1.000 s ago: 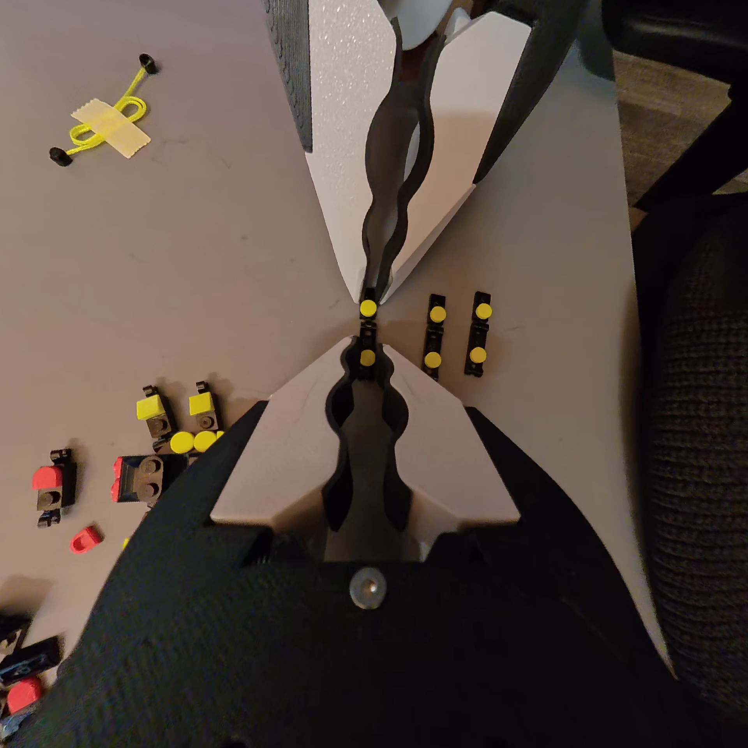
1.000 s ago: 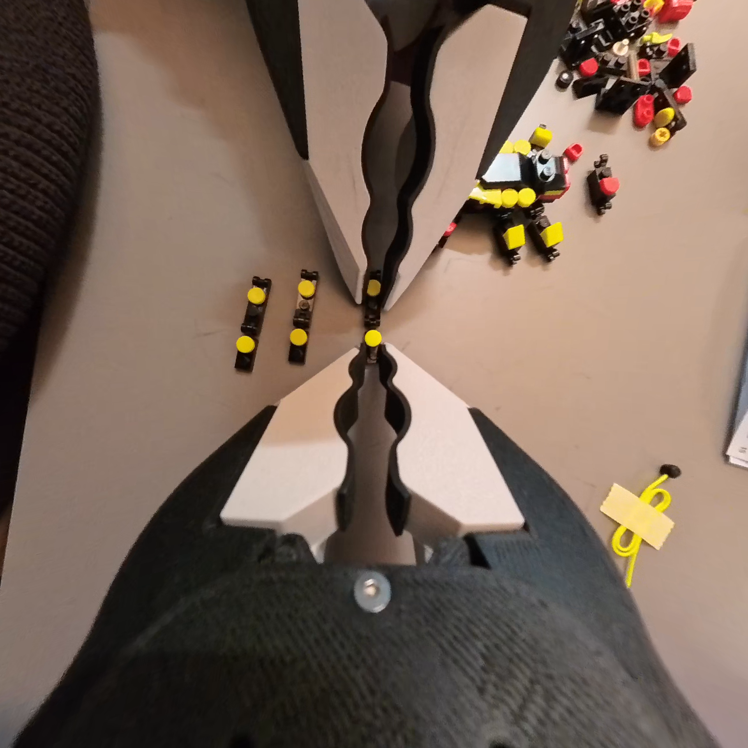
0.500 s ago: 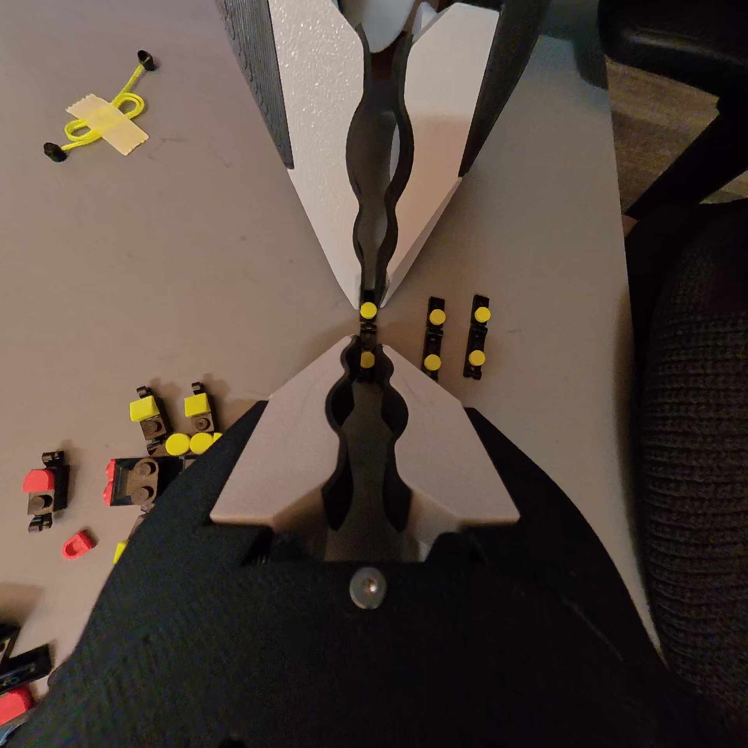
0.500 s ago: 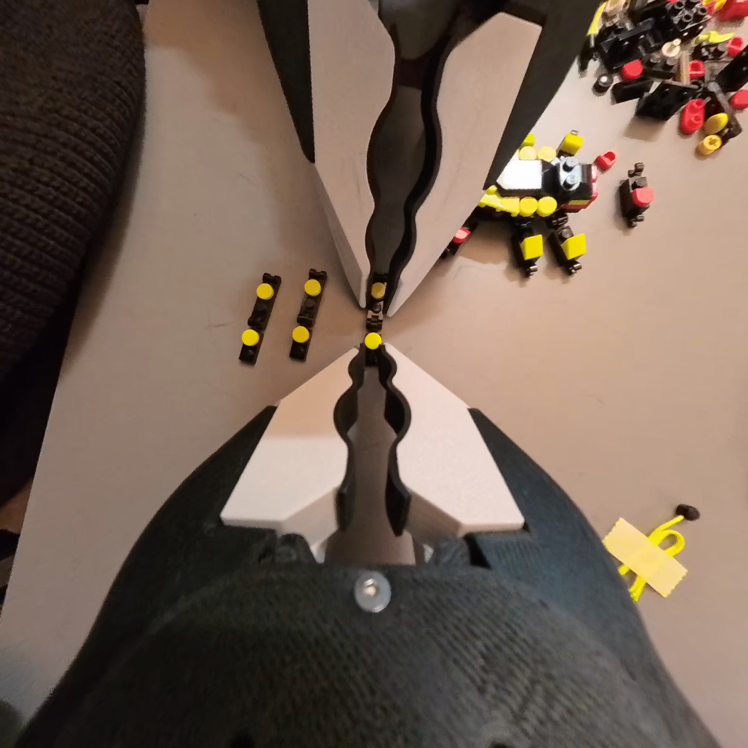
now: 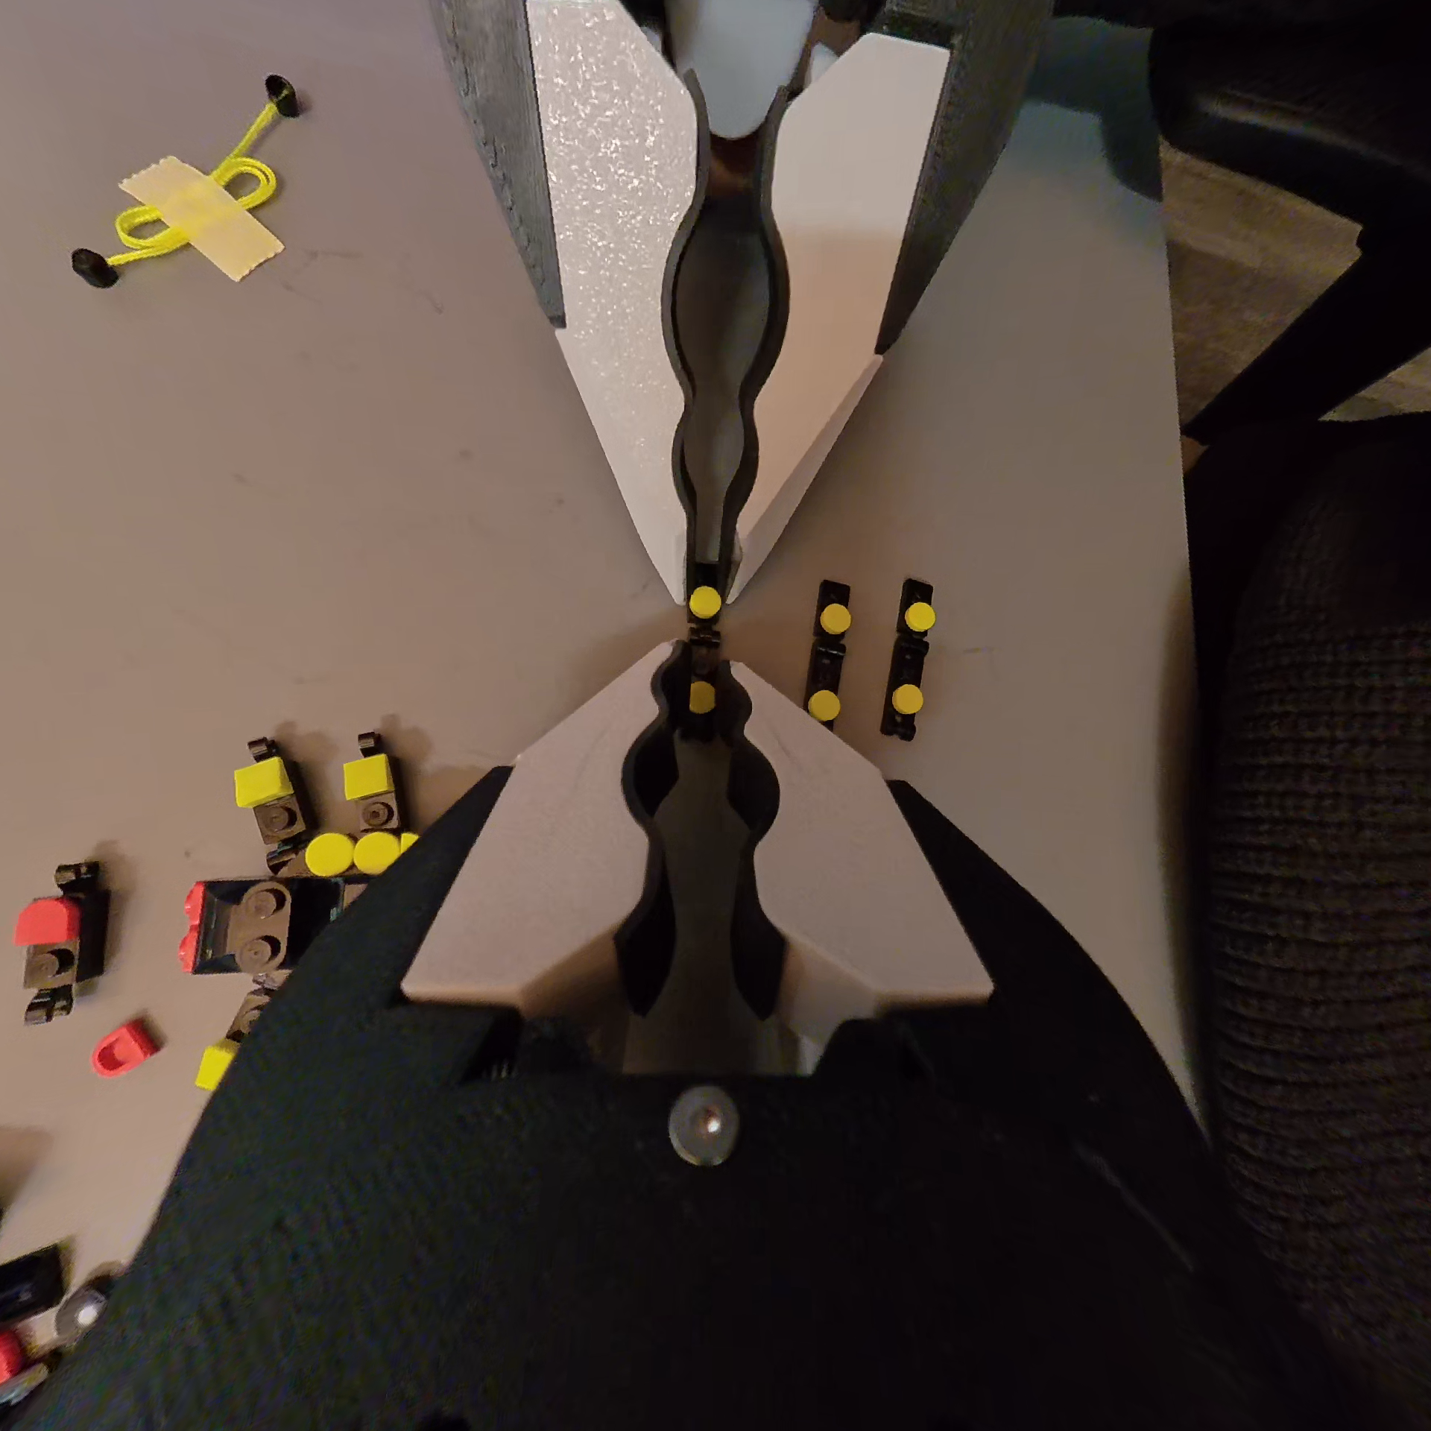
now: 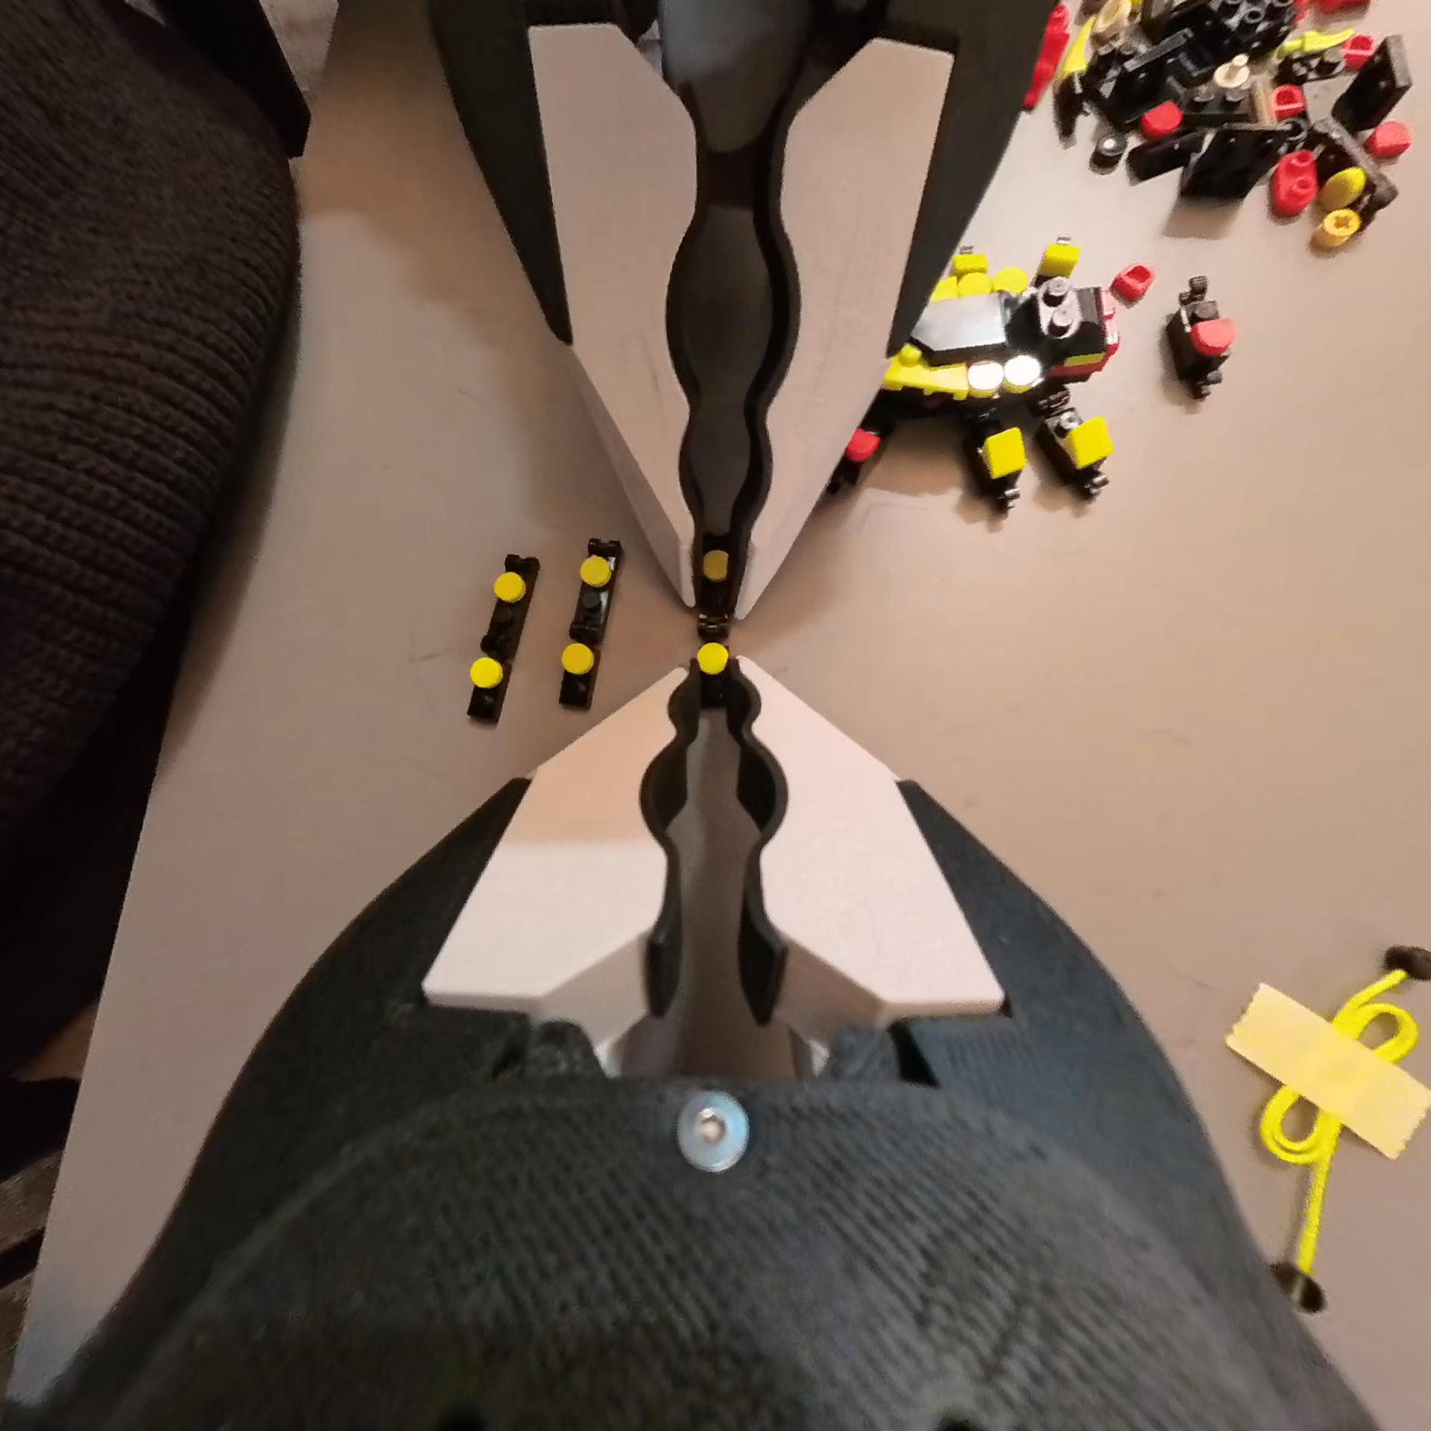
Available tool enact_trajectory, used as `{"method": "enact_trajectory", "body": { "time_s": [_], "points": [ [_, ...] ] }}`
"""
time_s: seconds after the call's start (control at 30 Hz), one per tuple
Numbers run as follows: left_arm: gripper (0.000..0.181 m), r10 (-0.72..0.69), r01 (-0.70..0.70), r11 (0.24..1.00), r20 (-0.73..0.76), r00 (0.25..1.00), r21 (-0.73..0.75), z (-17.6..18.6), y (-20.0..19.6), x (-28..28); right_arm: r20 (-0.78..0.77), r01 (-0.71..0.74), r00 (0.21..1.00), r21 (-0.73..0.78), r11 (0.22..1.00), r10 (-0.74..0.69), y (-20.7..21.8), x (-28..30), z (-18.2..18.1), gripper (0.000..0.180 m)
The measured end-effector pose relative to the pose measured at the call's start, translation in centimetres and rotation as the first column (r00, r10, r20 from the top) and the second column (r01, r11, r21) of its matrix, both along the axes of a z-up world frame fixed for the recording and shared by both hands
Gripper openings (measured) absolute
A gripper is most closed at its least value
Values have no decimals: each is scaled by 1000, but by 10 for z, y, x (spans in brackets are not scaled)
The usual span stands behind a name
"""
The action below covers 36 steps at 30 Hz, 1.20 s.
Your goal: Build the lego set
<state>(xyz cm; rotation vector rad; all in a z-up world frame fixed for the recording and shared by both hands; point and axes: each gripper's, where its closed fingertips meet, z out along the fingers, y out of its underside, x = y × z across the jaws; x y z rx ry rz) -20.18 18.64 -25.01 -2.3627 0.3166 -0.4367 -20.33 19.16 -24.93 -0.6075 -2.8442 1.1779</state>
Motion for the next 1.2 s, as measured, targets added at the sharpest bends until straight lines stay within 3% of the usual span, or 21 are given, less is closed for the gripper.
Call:
{"method": "enact_trajectory", "body": {
  "time_s": [0.53,0.7,0.97,1.2],
  "points": [
    [4,-4,4,1000,-85,996,7,0,0,4,-68,44,997,18,999,-42,0,4,0,4],
    [15,-6,8,997,-27,1000,71,21,-5,12,-76,89,993,26,996,-87,1,13,1,4],
    [12,59,-58,998,-9,998,39,16,-34,8,-94,159,983,33,987,-155,3,16,3,5],
    [12,116,-113,991,-28,993,73,15,-25,4,-98,157,984,58,986,-151,-2,15,2,5]
  ]
}}
